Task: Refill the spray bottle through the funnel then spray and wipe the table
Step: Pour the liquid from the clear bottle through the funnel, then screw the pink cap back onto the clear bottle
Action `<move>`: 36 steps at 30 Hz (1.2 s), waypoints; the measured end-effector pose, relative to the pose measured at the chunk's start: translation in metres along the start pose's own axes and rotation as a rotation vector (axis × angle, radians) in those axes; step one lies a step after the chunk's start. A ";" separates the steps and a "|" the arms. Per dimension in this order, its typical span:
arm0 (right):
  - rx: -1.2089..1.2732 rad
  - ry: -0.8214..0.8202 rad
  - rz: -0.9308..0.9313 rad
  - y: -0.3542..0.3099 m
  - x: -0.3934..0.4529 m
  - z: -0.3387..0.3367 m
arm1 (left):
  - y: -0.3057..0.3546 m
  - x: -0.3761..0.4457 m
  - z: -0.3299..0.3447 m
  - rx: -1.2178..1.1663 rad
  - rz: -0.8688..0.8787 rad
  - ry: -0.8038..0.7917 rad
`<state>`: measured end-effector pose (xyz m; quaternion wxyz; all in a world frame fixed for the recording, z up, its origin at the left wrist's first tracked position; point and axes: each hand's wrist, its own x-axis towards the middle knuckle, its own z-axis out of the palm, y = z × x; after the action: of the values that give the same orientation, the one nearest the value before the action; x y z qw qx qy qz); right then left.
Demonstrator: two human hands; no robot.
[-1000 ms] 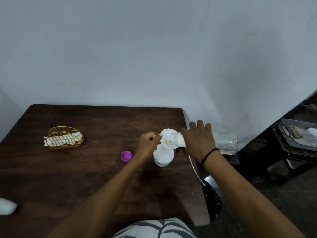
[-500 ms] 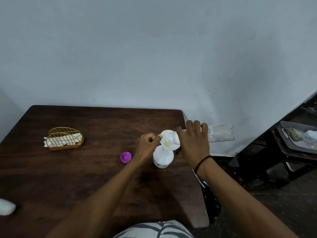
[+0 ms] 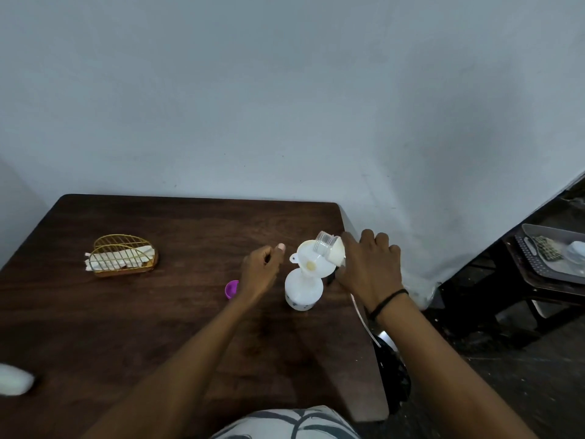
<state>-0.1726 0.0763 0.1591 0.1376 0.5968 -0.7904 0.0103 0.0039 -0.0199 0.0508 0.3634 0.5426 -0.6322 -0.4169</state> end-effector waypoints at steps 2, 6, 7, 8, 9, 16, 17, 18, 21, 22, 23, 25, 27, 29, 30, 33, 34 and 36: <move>0.130 -0.123 0.006 0.002 -0.001 0.000 | -0.014 0.002 -0.008 0.141 0.045 0.021; 0.382 -0.211 0.057 -0.007 -0.006 0.001 | -0.049 0.003 -0.025 0.602 0.146 -0.045; 0.415 -0.225 0.072 -0.010 -0.008 0.002 | -0.058 0.003 -0.027 0.709 0.123 -0.085; 0.433 -0.239 0.084 -0.013 -0.009 0.002 | -0.062 0.002 -0.028 0.806 0.042 -0.145; 0.442 -0.248 0.091 -0.015 -0.011 0.003 | -0.068 0.001 -0.029 0.883 -0.036 -0.208; 0.487 -0.249 0.100 -0.022 -0.016 0.004 | -0.086 -0.005 -0.034 0.996 -0.196 -0.463; 0.498 -0.243 0.101 -0.021 -0.015 0.005 | -0.092 -0.004 -0.034 1.001 -0.171 -0.451; 0.511 -0.242 0.099 -0.022 -0.015 0.004 | -0.093 -0.005 -0.033 0.995 -0.156 -0.433; 0.587 -0.246 0.086 -0.026 -0.013 0.003 | -0.089 -0.003 -0.035 0.944 -0.120 -0.366; 0.616 -0.244 0.084 -0.029 -0.012 0.002 | -0.085 -0.001 -0.036 0.898 -0.122 -0.350; 0.649 -0.235 0.087 -0.032 -0.011 0.002 | -0.080 0.002 -0.037 0.839 -0.125 -0.328; 0.731 -0.192 0.097 -0.038 -0.009 0.002 | -0.067 0.006 -0.040 0.675 -0.157 -0.248; 0.824 -0.157 0.101 -0.047 -0.007 0.000 | -0.047 0.011 -0.042 0.458 -0.205 -0.132; 0.943 -0.139 0.106 -0.057 -0.004 -0.003 | -0.021 0.015 -0.044 0.246 -0.170 -0.019; 0.995 -0.136 0.109 -0.063 -0.002 -0.005 | -0.009 0.019 -0.046 0.157 -0.125 0.041; 1.072 -0.165 0.124 -0.078 0.004 -0.010 | 0.031 0.024 -0.058 -0.155 -0.066 0.135; 1.090 -0.171 0.126 -0.083 0.006 -0.011 | 0.043 0.025 -0.062 -0.308 -0.070 0.140; 1.126 -0.169 0.118 -0.091 0.009 -0.011 | 0.069 0.023 -0.070 -0.585 -0.091 0.148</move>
<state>-0.0862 0.0433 0.1587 -0.2659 0.5319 -0.7031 0.3899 0.0379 -0.0477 0.1413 0.5303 0.4716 -0.4323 -0.5563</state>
